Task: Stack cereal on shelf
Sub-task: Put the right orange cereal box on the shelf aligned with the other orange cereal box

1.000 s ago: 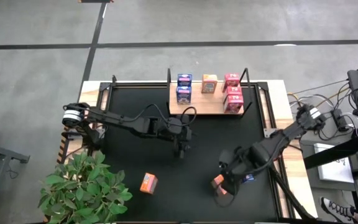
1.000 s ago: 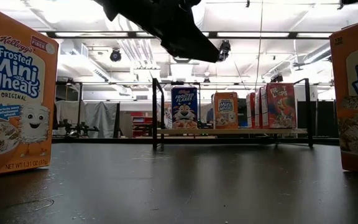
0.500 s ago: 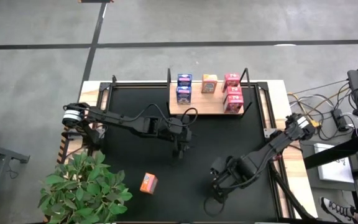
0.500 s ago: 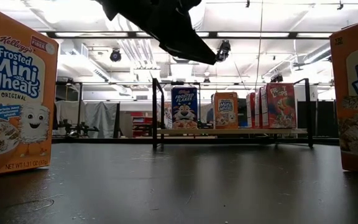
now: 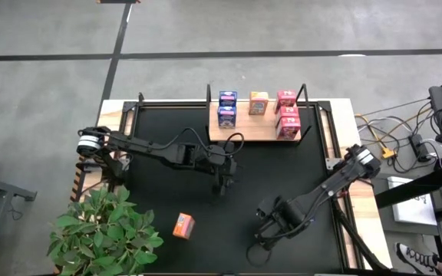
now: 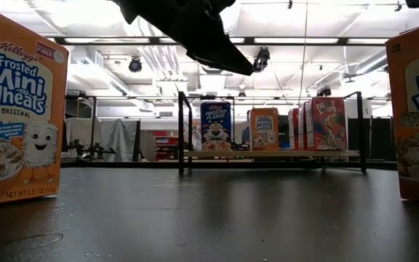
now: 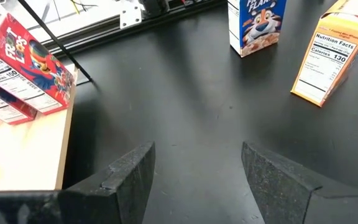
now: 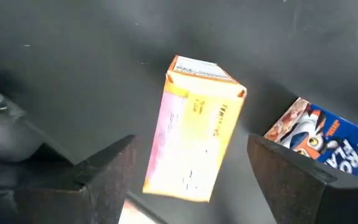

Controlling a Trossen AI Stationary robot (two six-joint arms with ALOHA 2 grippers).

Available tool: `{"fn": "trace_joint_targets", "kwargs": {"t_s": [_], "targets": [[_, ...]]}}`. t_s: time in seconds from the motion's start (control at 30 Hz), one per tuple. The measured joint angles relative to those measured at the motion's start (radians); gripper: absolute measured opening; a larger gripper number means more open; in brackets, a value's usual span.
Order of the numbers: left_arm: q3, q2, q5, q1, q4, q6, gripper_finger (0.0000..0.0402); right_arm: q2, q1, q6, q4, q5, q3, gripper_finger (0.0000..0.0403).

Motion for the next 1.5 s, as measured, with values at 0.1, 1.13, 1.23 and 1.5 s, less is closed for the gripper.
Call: {"fn": "trace_joint_targets", "kwargs": {"t_s": [0.1,1.13,1.23,1.5], "targets": [[0.000,0.000,-0.001,0.000,0.000,0.003,0.0223,0.031,0.000,-0.010,-0.001,-0.008,0.000,0.0293],[-0.008,-0.114,-0.007,-0.010,-0.003,0.034,0.0223,-0.065,-0.115,-0.443,-0.117,0.072,-0.001,0.0137],[-0.019,-0.127,-0.007,-0.005,-0.002,0.034,0.0223,-0.105,-0.185,-0.542,-0.120,0.081,0.000,0.0137],[-0.112,-0.173,-0.097,0.000,-0.006,0.043,0.0223,-0.175,-0.440,-0.860,-0.129,0.135,0.000,0.0137]]}}
